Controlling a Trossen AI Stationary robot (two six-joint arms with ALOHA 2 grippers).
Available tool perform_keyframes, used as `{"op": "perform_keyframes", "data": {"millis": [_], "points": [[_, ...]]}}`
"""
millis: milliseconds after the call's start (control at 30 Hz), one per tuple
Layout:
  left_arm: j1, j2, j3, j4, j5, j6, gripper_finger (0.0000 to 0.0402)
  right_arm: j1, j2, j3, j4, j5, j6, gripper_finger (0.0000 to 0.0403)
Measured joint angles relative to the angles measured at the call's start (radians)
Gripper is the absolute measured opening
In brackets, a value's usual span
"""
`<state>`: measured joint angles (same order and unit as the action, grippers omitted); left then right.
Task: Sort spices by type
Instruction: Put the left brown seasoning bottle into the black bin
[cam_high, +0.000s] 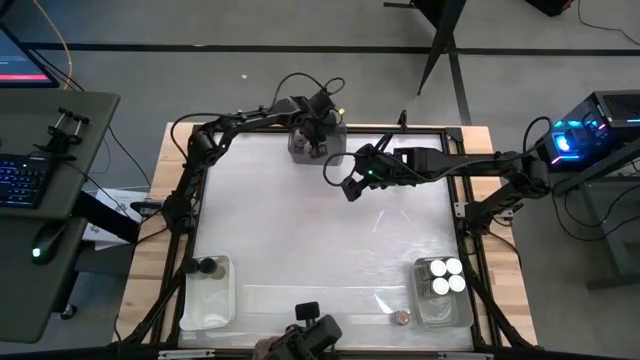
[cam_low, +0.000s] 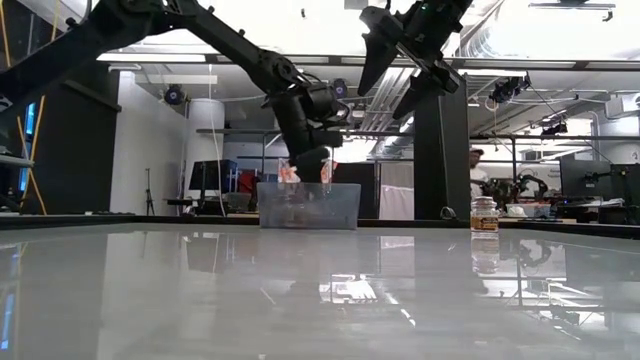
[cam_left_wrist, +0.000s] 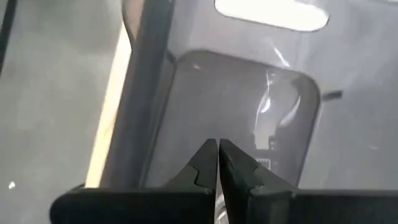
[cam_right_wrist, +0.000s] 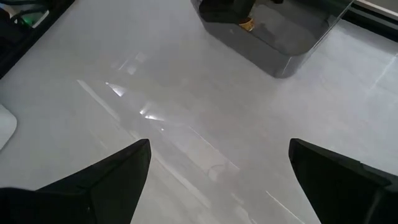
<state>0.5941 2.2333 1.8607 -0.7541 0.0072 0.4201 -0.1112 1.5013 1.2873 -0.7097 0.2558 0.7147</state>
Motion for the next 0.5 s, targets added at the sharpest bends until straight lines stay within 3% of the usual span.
{"op": "perform_keyframes", "data": {"millis": [267, 500], "points": [[0.000, -0.001, 0.000, -0.142, 0.007, 0.130, 0.0000, 0.000, 0.000, 0.000, 0.000, -0.001, 0.011, 0.0378], [0.003, -0.001, 0.000, -0.177, -0.038, 0.135, 0.0000, -0.002, 0.000, 0.000, 0.000, -0.001, 0.011, 0.0378]]}}
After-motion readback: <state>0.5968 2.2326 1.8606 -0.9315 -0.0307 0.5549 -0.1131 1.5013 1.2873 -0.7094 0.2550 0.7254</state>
